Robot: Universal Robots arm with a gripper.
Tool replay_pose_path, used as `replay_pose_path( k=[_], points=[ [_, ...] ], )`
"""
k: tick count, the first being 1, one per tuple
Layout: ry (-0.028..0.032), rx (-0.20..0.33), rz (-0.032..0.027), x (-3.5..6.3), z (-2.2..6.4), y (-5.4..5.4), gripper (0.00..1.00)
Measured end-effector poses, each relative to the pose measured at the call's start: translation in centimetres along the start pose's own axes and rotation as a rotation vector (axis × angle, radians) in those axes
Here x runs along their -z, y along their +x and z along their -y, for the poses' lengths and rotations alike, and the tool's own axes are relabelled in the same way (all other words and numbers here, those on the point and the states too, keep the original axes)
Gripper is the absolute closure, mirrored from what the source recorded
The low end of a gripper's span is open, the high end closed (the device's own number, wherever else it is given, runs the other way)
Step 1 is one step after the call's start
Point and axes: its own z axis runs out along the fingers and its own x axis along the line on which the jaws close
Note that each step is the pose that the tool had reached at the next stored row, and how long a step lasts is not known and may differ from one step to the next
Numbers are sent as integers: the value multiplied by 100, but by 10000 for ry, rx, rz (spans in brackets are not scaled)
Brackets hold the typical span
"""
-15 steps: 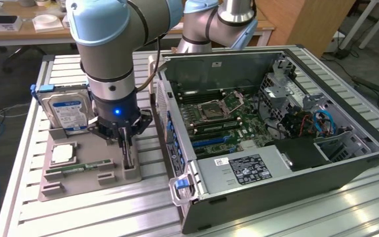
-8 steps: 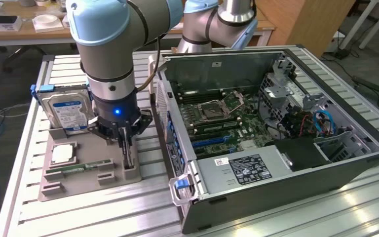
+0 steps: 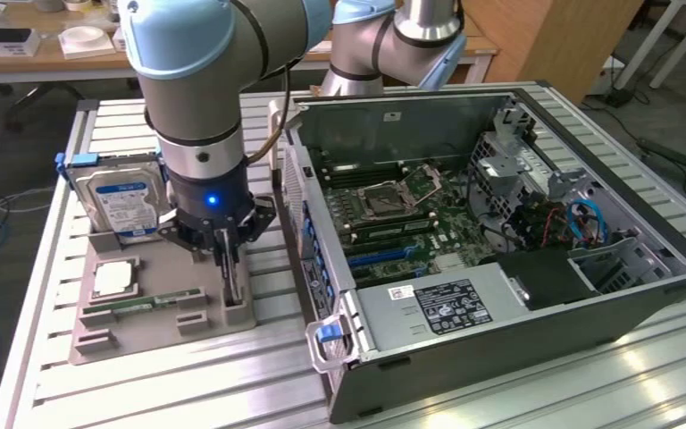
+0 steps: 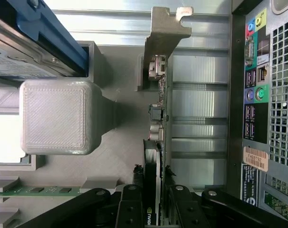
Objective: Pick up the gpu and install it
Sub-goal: 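Pick up the gpu and move the gpu toward the slot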
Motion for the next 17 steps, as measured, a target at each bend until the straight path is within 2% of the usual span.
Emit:
replay_pose_path(
  k=[17],
  points=[
    [3,0,-1,146,-8,-2,73]
  ],
)
